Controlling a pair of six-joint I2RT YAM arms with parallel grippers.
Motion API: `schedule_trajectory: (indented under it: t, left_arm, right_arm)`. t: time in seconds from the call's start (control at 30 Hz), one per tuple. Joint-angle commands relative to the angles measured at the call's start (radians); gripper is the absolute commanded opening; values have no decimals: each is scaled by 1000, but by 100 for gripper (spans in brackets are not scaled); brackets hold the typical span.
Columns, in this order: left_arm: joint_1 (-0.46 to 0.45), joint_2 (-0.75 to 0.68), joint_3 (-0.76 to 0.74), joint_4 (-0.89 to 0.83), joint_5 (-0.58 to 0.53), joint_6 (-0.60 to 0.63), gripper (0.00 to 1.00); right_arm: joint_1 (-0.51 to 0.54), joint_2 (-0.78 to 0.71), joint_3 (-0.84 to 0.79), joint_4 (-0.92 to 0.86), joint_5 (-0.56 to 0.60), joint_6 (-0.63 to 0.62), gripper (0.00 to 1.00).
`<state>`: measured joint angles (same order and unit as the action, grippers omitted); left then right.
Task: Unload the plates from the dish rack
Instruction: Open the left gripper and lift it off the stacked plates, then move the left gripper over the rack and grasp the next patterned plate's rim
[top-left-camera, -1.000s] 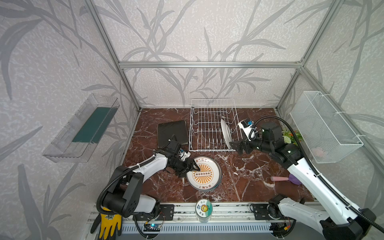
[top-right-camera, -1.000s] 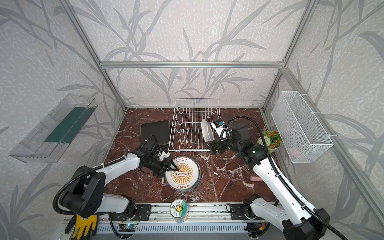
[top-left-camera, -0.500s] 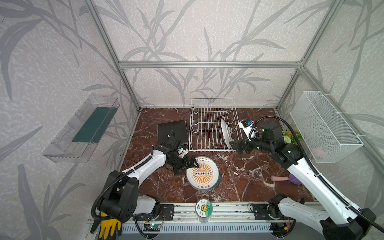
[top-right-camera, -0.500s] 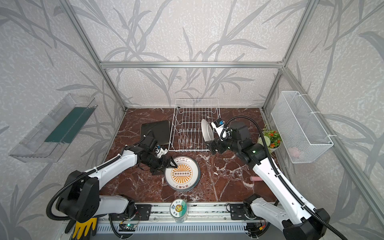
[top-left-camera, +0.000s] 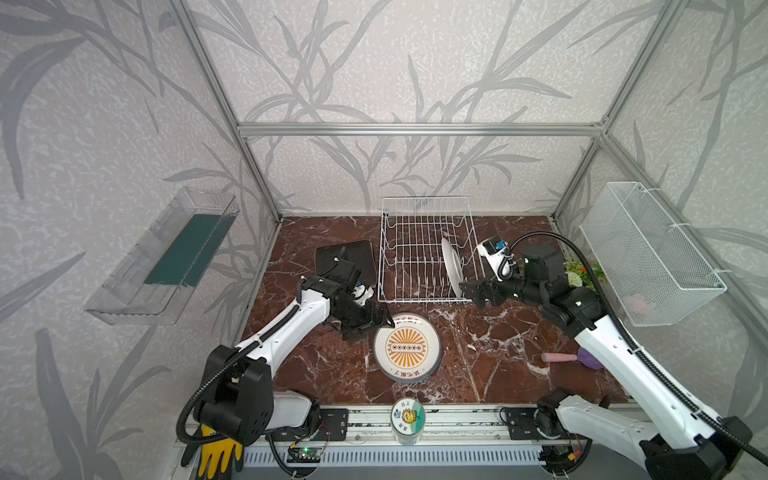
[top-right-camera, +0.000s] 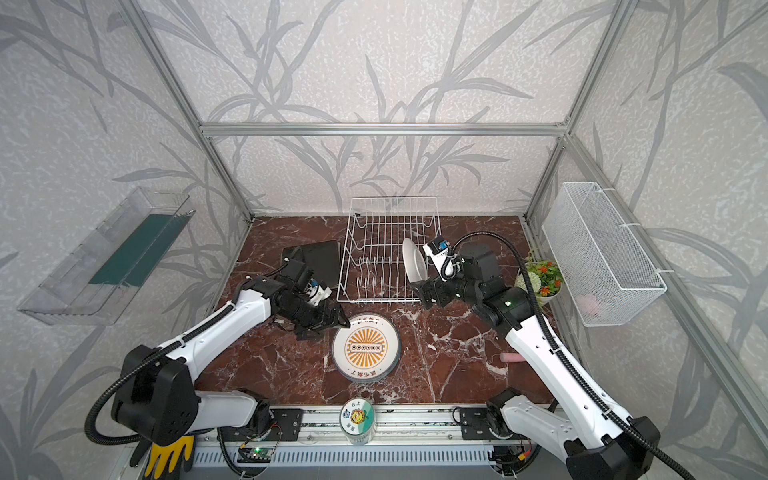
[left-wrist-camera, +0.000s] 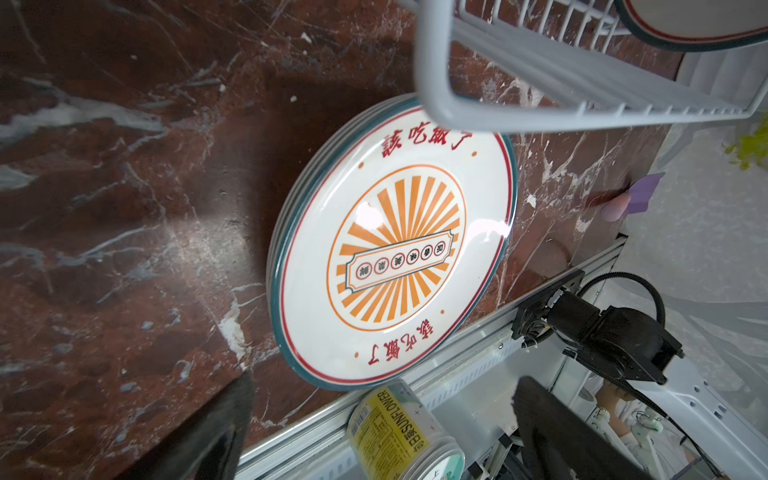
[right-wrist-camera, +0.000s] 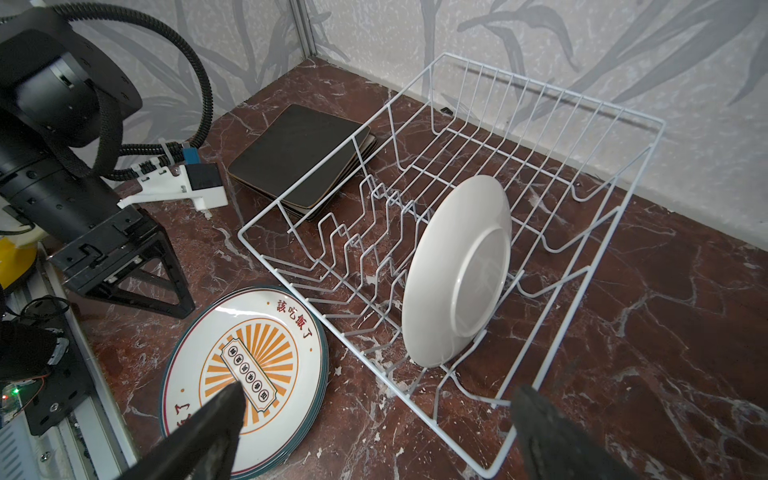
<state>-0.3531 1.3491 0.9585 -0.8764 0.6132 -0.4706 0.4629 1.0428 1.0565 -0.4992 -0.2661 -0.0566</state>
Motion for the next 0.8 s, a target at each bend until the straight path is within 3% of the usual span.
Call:
schedule_trajectory:
  t: [0.0, 0.23, 0.43, 0.77]
  left_arm:
    - [2, -22, 76, -77, -54, 21, 99]
    - [2, -12, 319, -70, -110, 36, 99]
    - [-4, 78, 463, -8, -68, 43, 95]
    - [-87, 344, 640, 289, 34, -151, 84]
  right_arm:
    - [3, -22, 19, -12, 24, -8, 99]
    - [2, -42, 22, -34, 129, 19, 99]
    - [0, -69, 21, -44, 225, 46, 99]
    - [-54, -55, 46, -123, 223, 138, 99]
